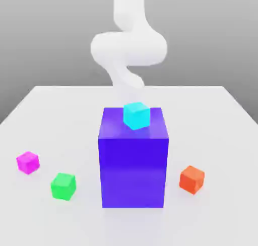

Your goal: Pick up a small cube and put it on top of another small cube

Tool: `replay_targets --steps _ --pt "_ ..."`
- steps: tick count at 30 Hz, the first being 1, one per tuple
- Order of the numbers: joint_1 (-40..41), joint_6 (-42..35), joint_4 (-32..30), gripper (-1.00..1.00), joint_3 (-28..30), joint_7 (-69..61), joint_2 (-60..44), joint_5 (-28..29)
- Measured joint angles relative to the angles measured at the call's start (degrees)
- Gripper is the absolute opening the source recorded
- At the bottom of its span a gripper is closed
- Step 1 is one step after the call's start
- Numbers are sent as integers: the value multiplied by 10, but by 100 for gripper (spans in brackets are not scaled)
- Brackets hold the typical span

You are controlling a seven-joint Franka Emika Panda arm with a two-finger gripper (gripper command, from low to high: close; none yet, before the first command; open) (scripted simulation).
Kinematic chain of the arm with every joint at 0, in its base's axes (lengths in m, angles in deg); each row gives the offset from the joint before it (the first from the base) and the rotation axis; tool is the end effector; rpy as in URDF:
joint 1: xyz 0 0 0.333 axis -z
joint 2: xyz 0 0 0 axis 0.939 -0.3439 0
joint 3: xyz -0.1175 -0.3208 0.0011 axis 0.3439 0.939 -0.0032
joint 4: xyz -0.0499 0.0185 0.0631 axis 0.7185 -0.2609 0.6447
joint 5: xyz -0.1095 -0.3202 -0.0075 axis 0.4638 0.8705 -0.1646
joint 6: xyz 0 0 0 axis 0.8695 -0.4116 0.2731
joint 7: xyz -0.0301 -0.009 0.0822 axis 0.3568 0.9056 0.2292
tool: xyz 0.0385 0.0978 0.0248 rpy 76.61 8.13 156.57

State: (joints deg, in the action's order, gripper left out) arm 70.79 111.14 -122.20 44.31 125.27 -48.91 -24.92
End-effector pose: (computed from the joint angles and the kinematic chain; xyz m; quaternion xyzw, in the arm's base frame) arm 0.3072 -0.0385 0.6837 -0.8536 0.3834 -0.3236 0.1402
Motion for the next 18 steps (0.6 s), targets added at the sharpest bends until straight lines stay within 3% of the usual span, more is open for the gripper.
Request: replay_targets --steps 9,18 --pt "41 115 -98 0 163 -111 -189 -21" --pt "119 226 -194 0 295 -248 -379 -82"
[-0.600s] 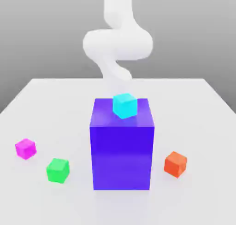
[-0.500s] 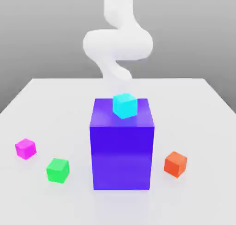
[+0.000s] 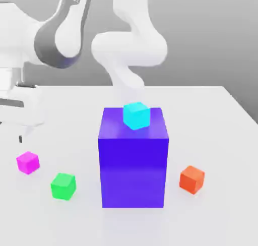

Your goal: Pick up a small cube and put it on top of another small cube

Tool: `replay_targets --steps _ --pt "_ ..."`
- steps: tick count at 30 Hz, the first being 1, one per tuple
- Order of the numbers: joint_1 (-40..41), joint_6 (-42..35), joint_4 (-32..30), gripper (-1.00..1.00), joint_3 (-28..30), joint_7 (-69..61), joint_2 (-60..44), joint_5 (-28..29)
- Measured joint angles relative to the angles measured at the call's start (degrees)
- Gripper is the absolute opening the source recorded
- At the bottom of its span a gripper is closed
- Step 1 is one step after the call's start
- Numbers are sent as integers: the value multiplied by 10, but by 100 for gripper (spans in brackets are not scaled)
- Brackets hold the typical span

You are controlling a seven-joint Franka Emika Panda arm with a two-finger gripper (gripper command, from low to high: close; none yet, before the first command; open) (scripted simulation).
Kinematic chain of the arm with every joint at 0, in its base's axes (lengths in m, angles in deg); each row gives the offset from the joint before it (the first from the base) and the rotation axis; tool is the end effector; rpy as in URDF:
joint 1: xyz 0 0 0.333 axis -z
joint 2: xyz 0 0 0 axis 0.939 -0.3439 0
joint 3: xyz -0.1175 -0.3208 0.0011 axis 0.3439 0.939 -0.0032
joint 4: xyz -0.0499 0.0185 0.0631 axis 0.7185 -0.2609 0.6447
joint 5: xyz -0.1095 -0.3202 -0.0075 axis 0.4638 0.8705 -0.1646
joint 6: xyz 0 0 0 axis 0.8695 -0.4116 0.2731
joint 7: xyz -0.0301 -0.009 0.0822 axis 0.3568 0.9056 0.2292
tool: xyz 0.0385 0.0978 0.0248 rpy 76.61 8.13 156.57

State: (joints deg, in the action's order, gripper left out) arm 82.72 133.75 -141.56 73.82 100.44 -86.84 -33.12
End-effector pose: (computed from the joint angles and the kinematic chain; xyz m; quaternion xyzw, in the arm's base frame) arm 0.2688 -0.2914 0.3313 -0.8044 0.5899 -0.0618 0.0319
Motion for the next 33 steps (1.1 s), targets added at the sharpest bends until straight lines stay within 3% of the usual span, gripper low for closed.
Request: replay_targets --steps 5,16,26,27,33 --pt "56 45 -36 0 12 -75 -92 -49" --pt "128 62 -10 0 -82 -176 -177 -185" --pt "199 129 4 0 -177 -249 -230 -276" --pt "206 136 4 -100 -186 -255 -234 -283" --pt "210 139 5 -100 -191 -257 -236 -284"
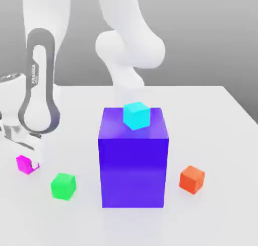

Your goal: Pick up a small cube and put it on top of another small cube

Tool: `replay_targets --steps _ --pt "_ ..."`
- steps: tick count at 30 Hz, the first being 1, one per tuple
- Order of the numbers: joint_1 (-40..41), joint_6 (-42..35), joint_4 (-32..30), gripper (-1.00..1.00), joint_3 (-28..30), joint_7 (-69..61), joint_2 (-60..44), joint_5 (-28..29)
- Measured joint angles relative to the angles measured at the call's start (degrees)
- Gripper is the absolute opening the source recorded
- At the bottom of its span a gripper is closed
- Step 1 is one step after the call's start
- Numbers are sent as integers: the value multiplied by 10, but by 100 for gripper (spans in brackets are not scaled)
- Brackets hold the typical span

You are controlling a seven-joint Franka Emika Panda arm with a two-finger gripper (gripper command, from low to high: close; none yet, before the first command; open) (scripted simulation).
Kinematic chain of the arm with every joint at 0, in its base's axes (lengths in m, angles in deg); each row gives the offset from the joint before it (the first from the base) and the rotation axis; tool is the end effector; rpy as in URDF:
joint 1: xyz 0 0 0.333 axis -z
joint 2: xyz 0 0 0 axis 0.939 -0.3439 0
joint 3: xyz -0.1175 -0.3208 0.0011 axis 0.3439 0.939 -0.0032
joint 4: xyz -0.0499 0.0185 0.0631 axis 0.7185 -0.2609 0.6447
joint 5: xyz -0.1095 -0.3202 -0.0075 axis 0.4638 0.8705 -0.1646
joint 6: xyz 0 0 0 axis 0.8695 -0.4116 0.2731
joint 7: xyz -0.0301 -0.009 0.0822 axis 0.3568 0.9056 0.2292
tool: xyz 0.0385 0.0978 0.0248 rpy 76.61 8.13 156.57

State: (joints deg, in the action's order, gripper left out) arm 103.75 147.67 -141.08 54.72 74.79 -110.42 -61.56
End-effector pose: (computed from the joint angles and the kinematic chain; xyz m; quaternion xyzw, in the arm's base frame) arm 0.2198 -0.3207 0.2012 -0.7837 0.6211 0.0020 0.0013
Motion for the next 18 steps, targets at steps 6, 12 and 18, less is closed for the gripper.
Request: replay_targets --steps 6,12,18 --pt "-31 -40 -6 -100 44 39 24 47" --pt "-66 -74 -15 -100 94 84 57 105" --pt "-96 -90 -28 -100 137 132 98 171"
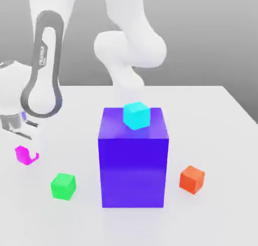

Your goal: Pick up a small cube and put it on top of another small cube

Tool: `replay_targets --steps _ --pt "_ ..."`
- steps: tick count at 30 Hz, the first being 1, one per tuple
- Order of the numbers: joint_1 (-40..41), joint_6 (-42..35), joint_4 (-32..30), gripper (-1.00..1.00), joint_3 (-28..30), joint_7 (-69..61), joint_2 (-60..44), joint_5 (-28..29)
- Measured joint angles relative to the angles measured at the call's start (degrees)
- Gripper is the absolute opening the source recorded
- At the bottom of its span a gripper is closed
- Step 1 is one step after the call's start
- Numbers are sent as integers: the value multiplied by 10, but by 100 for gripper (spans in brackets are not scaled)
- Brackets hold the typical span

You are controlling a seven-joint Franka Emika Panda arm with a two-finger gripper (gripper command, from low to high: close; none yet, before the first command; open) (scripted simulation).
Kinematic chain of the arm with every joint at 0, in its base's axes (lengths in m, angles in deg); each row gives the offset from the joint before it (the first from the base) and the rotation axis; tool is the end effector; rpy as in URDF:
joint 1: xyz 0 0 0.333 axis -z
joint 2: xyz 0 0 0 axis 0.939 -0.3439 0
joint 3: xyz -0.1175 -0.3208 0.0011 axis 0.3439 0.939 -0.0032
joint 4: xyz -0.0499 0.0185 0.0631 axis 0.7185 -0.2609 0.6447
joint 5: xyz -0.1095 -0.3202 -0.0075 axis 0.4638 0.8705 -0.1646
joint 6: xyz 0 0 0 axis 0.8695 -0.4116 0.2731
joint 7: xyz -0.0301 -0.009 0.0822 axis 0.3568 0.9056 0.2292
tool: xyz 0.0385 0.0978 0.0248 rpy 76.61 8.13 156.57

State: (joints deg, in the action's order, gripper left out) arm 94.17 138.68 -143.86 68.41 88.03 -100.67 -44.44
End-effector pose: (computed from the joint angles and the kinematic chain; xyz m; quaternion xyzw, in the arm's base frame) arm 0.2125 -0.3140 0.2468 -0.7816 0.6234 0.0183 0.0112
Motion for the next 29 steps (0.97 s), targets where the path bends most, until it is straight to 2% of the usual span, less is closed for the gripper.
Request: replay_targets --steps 6,17,20,25,26,29 --pt "-26 -2 -19 -100 37 56 51 92" --pt "-150 -80 -47 -100 -30 -195 174 251" --pt "-173 -57 -48 -100 -42 -263 154 237" --pt "-173 24 -44 -100 -75 -350 61 125" --pt "-168 35 -44 100 -83 -362 49 110" --pt "-168 35 -44 100 -83 -362 49 110"
